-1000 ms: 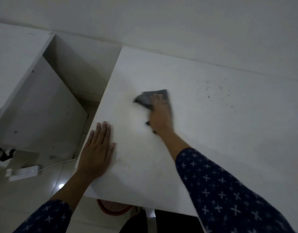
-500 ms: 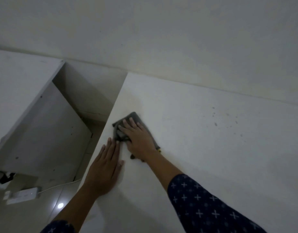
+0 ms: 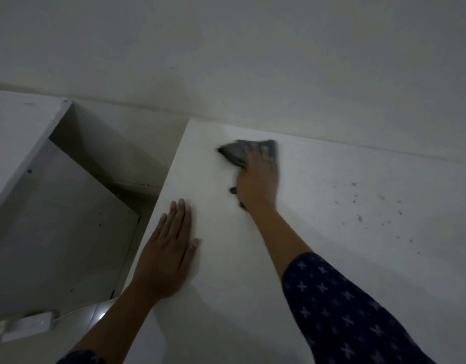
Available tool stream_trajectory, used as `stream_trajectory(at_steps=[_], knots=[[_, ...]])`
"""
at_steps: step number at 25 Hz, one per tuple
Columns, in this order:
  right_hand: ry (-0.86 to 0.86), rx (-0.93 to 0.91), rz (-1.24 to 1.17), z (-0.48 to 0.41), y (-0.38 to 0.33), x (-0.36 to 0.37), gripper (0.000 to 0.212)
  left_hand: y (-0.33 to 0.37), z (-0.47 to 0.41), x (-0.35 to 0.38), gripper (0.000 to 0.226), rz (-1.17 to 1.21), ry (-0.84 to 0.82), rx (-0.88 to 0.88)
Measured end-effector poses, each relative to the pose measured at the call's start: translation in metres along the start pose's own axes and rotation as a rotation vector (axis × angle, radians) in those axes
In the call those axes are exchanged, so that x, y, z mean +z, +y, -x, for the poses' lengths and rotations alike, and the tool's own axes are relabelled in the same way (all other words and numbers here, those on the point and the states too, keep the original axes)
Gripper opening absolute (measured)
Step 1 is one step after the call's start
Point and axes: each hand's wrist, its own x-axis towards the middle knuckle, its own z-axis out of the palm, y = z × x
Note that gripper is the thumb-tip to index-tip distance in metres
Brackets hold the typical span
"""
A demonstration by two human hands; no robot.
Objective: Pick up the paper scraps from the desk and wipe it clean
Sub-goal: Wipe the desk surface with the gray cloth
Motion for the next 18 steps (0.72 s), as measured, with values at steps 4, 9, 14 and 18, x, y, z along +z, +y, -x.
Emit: stream_trajectory(at_steps=[4, 9, 14, 18], knots=[[0.113, 0.451, 0.036, 0.034, 0.102, -0.060, 0.057, -0.002, -0.013, 0.001, 0.065, 0.031, 0.001, -0.008], [-0.013, -0.067, -0.191, 0.013, -0.002, -0.009, 0.055, -0.003, -0.018, 0.002, 0.066, 0.034, 0.015, -0.003], [-0.409, -0.503, 0.075, -0.055, -0.069, 0.035, 0.060, -0.005, -0.019, 0.001, 0.063, 0.033, -0.007, -0.001], [-0.096, -0.103, -0.044, -0.060, -0.006, -0.002, 0.063, -0.005, -0.020, 0.000, 0.063, 0.049, -0.017, 0.000]])
